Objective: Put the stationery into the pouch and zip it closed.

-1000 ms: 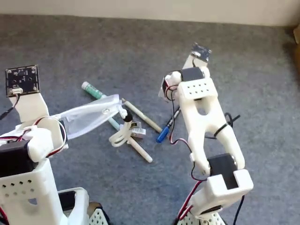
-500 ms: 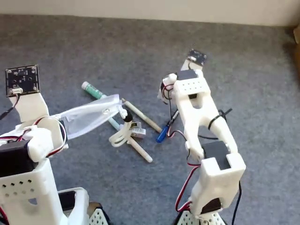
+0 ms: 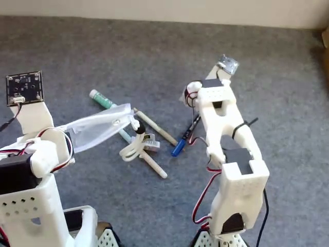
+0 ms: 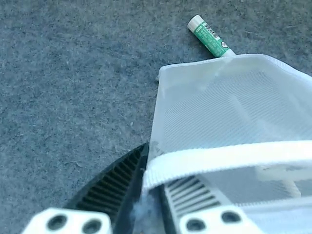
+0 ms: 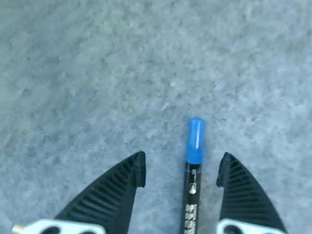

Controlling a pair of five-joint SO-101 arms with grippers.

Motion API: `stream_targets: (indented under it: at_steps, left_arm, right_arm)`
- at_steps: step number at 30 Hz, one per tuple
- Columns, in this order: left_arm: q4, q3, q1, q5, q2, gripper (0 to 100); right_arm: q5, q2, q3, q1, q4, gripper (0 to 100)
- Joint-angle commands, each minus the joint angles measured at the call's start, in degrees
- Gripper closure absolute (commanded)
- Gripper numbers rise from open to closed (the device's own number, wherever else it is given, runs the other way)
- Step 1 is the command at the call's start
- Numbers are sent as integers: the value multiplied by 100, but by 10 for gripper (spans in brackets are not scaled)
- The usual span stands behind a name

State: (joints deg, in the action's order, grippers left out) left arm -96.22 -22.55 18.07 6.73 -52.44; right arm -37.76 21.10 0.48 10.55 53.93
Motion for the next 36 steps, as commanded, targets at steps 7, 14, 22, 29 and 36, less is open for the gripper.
stream_targets:
  at_steps: [7,14,22,29,36]
  left_arm:
    - [114,13,66,62,127,993]
    - [114,13,66,62,127,993]
    - [114,13,66,62,136,993]
    - [114,13,66,62,136,993]
    - [114,13,66,62,136,993]
  right_arm:
    - [-53,-101,-295,-84,-101,914]
    - [-53,-101,-295,-145,-66,914]
    - [-44,-110,-338,-303,356,902]
    - [-35,-110,-338,-198,505,837]
    - [-35,303,-585,-163,514,837]
